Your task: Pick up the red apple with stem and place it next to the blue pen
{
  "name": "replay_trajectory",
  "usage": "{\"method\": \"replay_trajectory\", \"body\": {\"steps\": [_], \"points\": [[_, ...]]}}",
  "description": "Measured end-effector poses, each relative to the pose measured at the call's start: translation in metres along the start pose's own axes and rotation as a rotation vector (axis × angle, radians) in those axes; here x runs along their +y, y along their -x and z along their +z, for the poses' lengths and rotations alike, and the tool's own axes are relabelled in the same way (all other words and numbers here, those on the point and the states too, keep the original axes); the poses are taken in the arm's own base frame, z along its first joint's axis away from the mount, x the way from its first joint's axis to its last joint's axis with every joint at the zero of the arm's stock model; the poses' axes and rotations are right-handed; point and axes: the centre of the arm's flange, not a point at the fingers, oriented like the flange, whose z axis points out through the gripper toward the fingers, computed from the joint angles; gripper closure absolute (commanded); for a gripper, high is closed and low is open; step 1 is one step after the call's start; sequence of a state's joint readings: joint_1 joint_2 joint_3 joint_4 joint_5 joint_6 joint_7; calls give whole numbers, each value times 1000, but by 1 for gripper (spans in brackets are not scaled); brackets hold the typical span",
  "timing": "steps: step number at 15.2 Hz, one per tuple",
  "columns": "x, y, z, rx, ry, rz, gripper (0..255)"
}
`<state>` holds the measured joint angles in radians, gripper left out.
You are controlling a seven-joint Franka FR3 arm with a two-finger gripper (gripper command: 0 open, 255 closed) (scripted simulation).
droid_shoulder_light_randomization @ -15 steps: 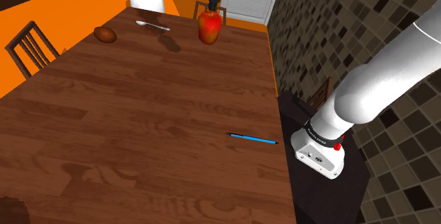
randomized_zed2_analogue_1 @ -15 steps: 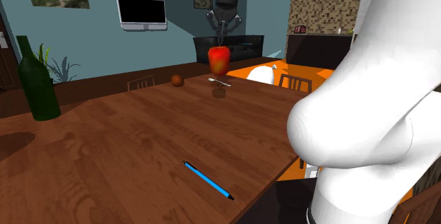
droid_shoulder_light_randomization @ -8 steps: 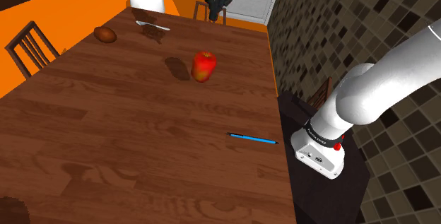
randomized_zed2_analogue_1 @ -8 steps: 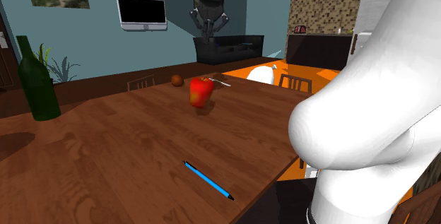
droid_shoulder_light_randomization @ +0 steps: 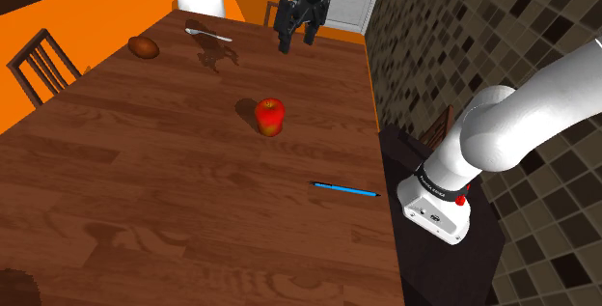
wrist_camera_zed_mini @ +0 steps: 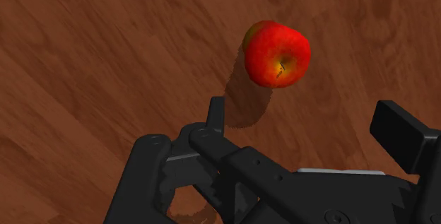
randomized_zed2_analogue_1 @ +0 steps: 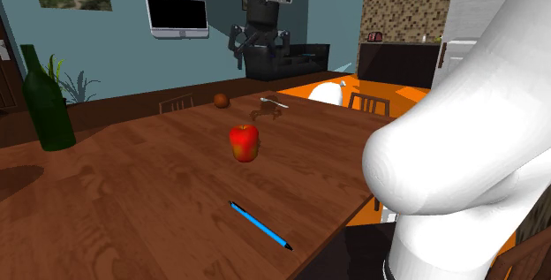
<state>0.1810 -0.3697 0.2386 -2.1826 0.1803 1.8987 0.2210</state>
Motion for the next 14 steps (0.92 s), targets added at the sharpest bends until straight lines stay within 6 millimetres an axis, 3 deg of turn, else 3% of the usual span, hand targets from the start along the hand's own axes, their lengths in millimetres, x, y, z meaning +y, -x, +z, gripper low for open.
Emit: {"method": "replay_trajectory", "body": {"steps": [5,11,12,14], "points": [[0,-1,26,1,2,-9,0],[0,0,30,1,1,-10,0],[0,0,30,1,1,-10,255],[0,0,30,1,1,-10,255]]}}
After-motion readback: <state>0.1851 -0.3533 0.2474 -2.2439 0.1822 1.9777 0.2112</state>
